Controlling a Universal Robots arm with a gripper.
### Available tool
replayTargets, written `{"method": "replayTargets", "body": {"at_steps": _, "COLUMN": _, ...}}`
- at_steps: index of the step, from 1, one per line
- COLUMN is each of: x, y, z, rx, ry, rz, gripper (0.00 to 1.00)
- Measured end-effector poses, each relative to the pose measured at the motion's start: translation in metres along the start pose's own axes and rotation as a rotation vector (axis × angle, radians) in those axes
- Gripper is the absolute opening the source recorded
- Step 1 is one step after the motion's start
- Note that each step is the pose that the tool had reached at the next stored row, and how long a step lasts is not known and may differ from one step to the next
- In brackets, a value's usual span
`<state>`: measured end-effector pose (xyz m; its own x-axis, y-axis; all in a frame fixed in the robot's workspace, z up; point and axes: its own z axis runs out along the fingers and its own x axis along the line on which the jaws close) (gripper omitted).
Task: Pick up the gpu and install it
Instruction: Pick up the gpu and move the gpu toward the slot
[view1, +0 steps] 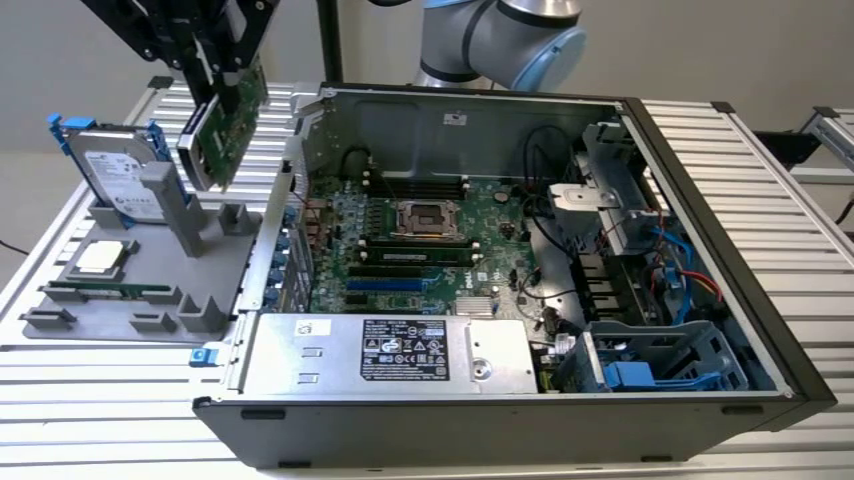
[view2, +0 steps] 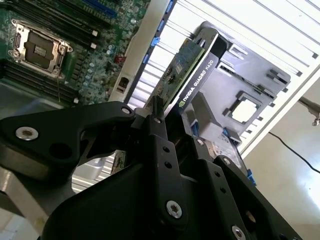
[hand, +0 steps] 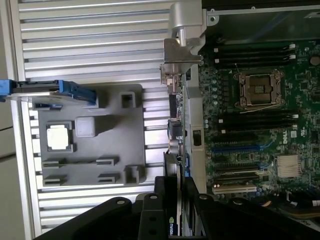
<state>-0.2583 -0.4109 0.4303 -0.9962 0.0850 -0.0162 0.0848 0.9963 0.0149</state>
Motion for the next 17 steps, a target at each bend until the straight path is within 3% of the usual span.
{"method": "replayTargets", "body": {"at_steps": 17, "x": -0.0092, "y": 0.0008, "z": 0.0001, "rx": 0.0001, "ry": 0.0000, "rz": 0.000, "gripper": 0.00}}
